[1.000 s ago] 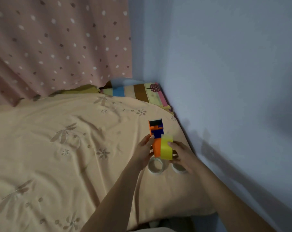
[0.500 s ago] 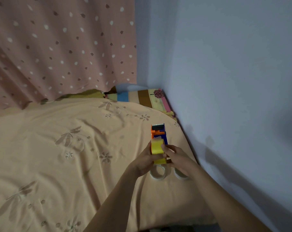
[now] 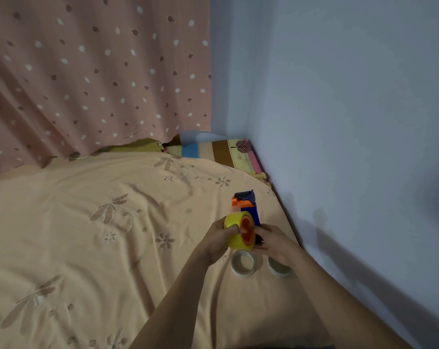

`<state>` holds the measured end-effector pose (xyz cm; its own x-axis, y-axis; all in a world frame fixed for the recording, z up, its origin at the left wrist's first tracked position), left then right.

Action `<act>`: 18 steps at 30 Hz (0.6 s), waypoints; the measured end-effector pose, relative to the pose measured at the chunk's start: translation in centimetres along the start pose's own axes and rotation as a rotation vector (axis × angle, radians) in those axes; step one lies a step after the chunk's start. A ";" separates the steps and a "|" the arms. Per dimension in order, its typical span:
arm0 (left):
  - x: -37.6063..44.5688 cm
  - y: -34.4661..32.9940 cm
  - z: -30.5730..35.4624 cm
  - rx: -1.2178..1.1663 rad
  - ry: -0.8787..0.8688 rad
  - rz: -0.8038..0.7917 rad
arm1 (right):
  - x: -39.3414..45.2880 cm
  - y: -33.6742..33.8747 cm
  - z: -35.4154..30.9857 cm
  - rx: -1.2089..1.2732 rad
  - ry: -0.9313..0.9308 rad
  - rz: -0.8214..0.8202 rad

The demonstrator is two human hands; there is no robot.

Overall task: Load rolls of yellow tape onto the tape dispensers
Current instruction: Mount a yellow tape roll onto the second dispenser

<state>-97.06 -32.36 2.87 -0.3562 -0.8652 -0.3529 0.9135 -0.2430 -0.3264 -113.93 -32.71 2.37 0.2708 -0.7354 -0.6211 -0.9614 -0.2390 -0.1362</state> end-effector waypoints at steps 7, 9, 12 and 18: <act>-0.2 0.2 -0.6 0.004 0.015 -0.012 | 1.8 -1.4 0.5 -0.246 0.011 0.321; -0.4 0.7 -0.8 -0.014 0.015 -0.020 | 2.1 -1.8 0.5 -0.279 0.036 0.354; -0.9 2.1 -1.0 -0.056 0.009 -0.022 | 2.2 -3.1 0.2 -0.401 0.087 0.371; -3.0 5.9 -1.3 -0.119 0.028 0.134 | 3.2 -7.1 0.1 -0.536 0.220 0.384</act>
<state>-90.87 -30.67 0.87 -0.2399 -0.8731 -0.4244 0.9240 -0.0713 -0.3757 -106.28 -33.30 1.34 -0.0253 -0.9285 -0.3704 -0.8500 -0.1750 0.4969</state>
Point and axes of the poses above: each hand's wrist, its own x-axis towards the middle knuckle, its own y-axis out of the back of the hand, z = x × y, the point moved 3 cm from there along x, towards the middle knuckle, and after that the axes turned 4 degrees about -z, right-handed, at the moved point
